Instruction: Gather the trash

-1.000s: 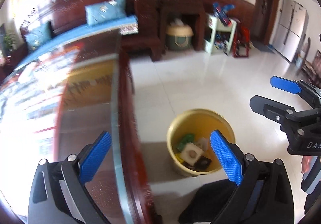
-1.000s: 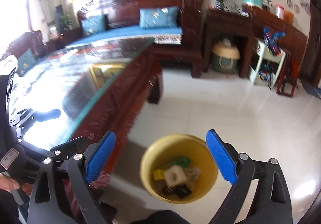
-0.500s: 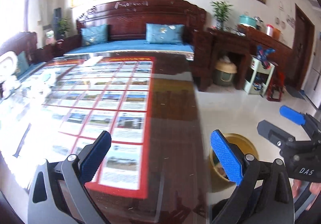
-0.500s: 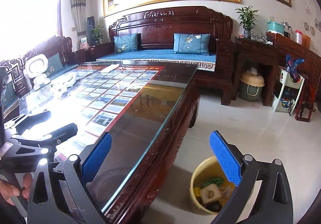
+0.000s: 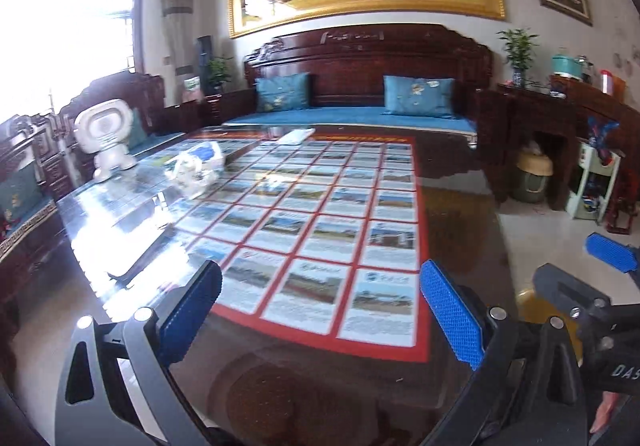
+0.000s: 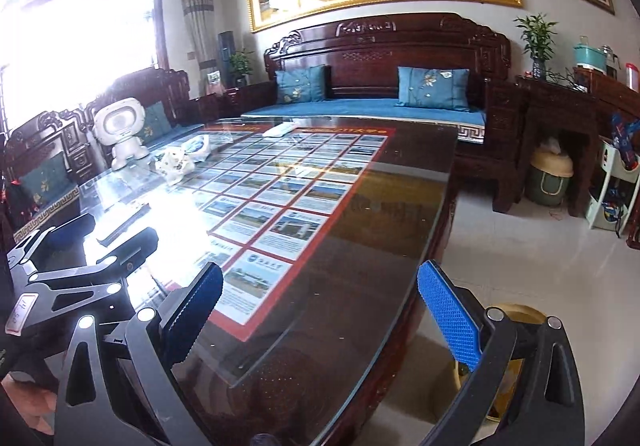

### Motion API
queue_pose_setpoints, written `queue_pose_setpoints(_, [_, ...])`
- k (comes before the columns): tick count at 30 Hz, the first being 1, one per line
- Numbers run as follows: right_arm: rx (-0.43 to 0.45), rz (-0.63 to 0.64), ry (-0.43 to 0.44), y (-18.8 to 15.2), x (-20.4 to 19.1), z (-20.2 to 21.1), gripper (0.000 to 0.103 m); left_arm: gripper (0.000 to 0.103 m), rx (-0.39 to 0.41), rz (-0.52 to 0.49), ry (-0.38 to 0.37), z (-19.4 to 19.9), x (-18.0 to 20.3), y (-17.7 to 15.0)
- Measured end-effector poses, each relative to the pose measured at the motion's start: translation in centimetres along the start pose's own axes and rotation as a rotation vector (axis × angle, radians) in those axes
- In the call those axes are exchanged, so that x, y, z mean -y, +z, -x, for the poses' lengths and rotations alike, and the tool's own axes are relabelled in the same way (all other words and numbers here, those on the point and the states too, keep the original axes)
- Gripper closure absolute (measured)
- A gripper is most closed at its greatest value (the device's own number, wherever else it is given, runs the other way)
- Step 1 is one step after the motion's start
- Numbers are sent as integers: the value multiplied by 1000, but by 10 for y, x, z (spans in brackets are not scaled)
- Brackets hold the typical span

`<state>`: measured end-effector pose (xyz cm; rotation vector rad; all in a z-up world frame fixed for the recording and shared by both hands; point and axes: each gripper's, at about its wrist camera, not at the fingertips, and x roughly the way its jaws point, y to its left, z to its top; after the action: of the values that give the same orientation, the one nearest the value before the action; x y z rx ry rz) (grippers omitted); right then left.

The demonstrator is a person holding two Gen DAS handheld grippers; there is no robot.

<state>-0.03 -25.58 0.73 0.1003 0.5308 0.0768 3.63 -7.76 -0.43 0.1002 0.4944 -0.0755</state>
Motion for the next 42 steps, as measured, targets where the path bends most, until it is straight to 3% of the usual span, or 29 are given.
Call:
queue_pose_setpoints(10, [9,67,78,-8,-49,-3,8,4,-23,95,112,8,-53,-17])
queue_pose_setpoints(18, [63,78,73,-10,-67,4,8,4,-38,162,84,13,-77,-25])
queue_pose_setpoints(24, [53,74,88,-11,-67,2,8,4,-37,140,113,18,-74,-27])
queue_pose_setpoints(42, [65,66,86,-11,-59,8,8,4,-31,124,85,23,-61,-23])
